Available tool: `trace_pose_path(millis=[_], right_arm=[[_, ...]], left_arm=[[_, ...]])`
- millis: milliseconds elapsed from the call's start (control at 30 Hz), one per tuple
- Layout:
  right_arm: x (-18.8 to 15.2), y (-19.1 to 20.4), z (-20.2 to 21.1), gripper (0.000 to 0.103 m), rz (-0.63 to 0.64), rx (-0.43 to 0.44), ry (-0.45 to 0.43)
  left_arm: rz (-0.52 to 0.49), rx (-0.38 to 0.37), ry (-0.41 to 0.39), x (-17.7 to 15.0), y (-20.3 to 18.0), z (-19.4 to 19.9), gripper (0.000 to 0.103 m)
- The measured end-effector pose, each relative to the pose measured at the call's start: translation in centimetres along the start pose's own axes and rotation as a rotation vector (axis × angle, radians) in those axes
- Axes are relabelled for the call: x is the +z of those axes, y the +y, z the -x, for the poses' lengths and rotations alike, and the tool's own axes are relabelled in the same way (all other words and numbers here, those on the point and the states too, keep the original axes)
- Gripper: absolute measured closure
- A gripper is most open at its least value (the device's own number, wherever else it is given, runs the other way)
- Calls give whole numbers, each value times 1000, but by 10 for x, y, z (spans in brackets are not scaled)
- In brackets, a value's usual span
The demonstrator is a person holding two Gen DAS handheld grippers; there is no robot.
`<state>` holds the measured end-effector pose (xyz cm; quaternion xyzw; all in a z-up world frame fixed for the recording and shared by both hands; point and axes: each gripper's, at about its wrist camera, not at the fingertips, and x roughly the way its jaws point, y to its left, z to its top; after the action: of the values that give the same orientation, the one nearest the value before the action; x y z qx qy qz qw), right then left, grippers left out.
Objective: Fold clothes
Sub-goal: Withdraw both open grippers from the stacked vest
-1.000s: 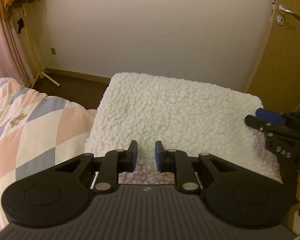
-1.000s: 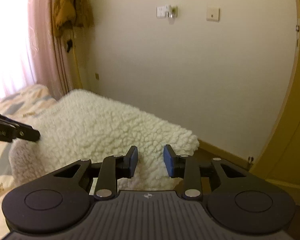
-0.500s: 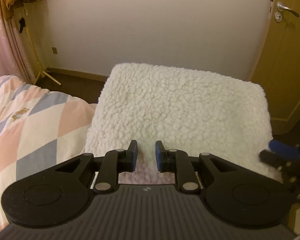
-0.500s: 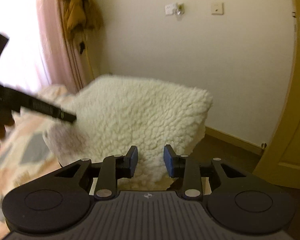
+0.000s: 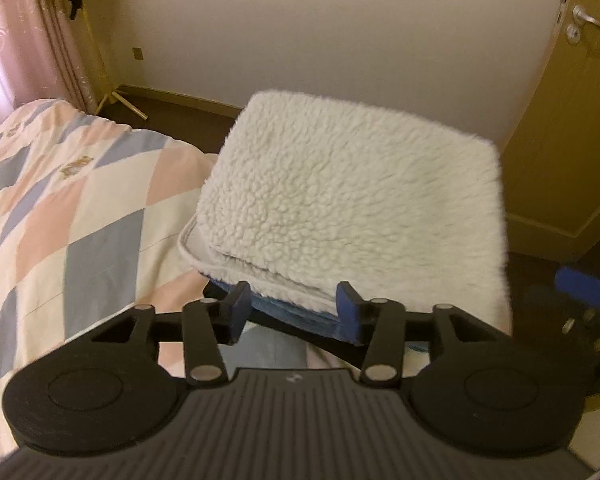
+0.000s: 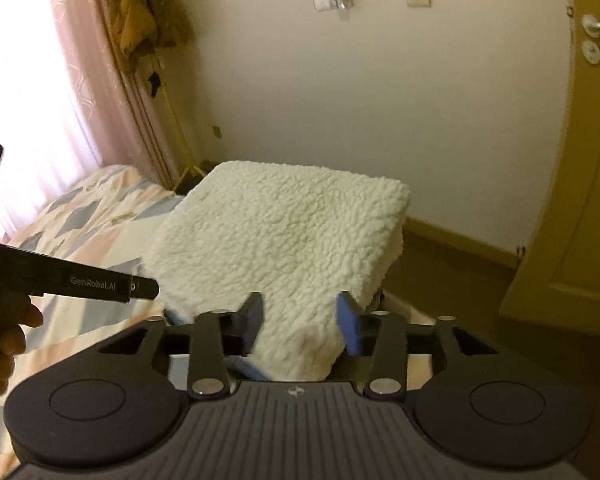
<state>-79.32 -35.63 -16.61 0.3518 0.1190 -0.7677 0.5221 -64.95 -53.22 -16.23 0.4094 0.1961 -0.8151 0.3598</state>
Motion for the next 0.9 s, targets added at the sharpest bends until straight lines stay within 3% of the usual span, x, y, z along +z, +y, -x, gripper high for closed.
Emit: trace_pose_path(millis=[33,100,233,367,667,800,900], right_arm=[[3,1,9,48,-18,-4,31],[3,7,27,40,-50,-3,80],[10,11,56,23,-105,-8,140],[19,16,73,13,-114,-25,164],[31,32,101,2,-85,-61,166],[32,40,111,2,-71,-83,173],[34,50,119,2,-31,-150,173]], left_arm=[[4,6,1,0,-3,13,53],[0,25,-4,-1,-8,39,34],[-23,62,-2,-7,-18,80,31],[-20,68,-2,-13,-23,110,21],[5,62,-25,-29,-19,149,2],[27,68,-45,-34,-13,161,1],[26,94,-56,-37,-12,171,1]])
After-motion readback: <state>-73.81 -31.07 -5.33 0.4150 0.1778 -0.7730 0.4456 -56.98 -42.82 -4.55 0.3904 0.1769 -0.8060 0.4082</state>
